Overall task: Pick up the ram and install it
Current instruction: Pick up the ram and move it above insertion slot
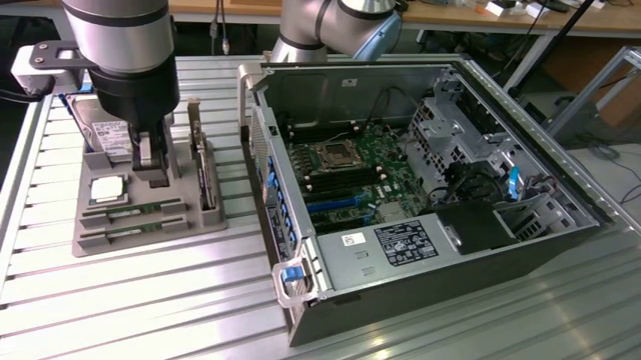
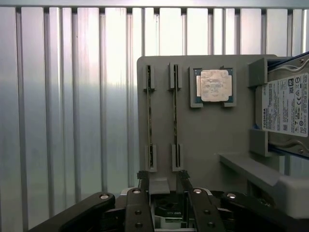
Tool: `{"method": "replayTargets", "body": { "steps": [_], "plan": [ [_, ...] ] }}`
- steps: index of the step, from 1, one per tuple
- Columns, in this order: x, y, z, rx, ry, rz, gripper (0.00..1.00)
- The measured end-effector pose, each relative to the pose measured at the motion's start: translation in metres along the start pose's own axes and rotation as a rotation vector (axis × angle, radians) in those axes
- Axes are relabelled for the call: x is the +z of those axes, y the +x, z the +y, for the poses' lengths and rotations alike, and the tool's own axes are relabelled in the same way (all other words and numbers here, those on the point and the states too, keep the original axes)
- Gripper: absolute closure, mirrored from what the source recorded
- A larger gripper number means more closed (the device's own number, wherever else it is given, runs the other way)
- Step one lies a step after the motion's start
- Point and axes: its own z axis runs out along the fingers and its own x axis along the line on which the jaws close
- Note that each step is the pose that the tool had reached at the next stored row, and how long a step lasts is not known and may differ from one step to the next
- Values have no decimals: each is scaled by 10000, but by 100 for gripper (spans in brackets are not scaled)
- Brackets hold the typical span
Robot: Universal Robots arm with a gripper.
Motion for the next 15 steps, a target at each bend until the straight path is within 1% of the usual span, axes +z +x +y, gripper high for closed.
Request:
{"method": "replayTargets", "body": {
  "steps": [6,15],
  "plan": [
    [19,1,42,0,-3,2,64],
    [49,2,55,-3,-1,1,64]
  ]
}}
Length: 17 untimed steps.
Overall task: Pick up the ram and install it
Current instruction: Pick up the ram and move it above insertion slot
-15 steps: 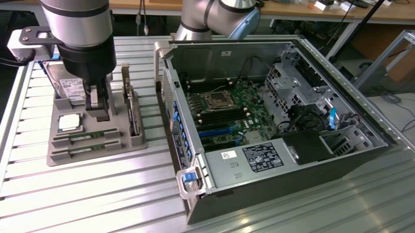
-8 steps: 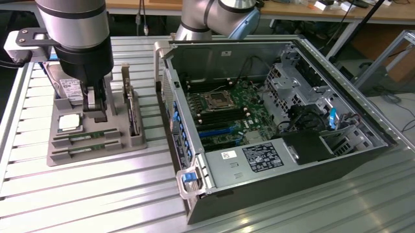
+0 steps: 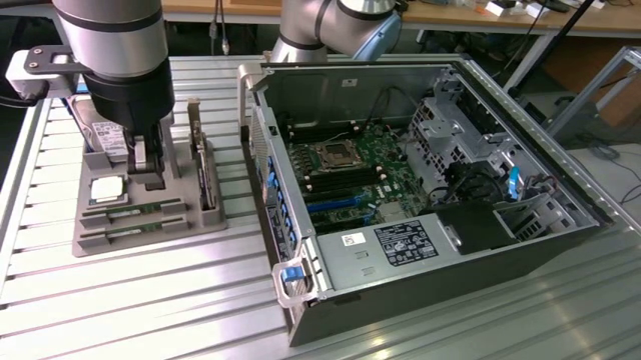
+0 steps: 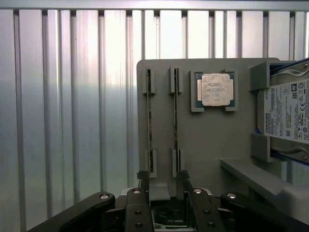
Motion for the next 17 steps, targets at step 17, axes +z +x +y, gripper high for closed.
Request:
{"method": "replayTargets", "body": {
  "steps": [17],
  "plan": [
    [76,1,24,-15,0,0,64]
  ]
}}
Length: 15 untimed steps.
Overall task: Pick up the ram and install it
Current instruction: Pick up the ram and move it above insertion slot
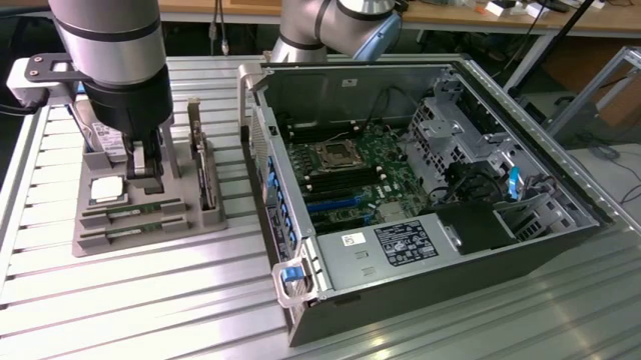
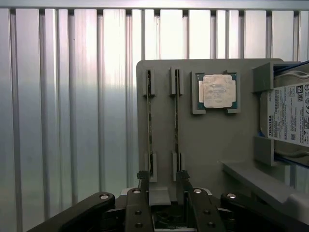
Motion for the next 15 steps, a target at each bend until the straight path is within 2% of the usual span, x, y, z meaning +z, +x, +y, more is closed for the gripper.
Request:
{"method": "replayTargets", "body": {
  "steps": [15],
  "plan": [
    [79,1,17,-69,-1,3,64]
  ]
}}
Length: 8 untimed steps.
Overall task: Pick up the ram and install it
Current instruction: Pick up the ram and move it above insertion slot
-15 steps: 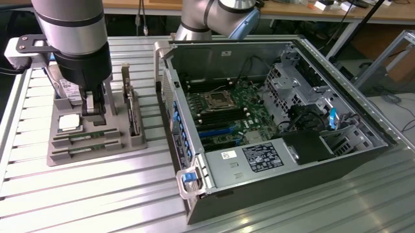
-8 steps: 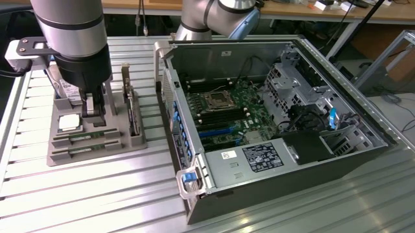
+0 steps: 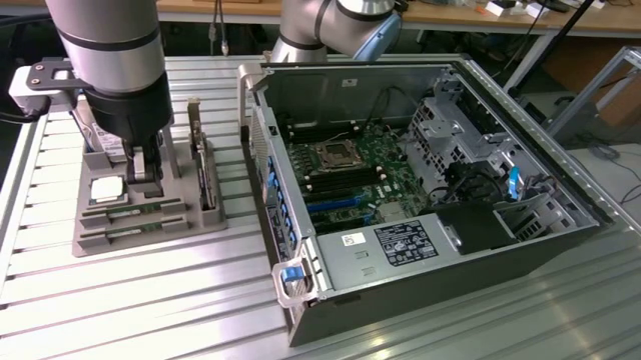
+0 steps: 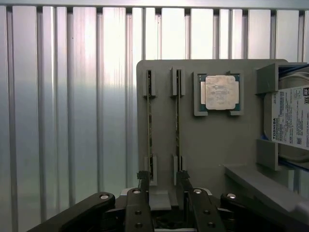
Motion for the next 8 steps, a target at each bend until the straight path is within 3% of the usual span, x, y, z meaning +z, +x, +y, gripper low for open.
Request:
{"method": "replayTargets", "body": {
  "steps": [8],
  "plan": [
    [42,1,6,-29,-1,1,64]
  ]
}}
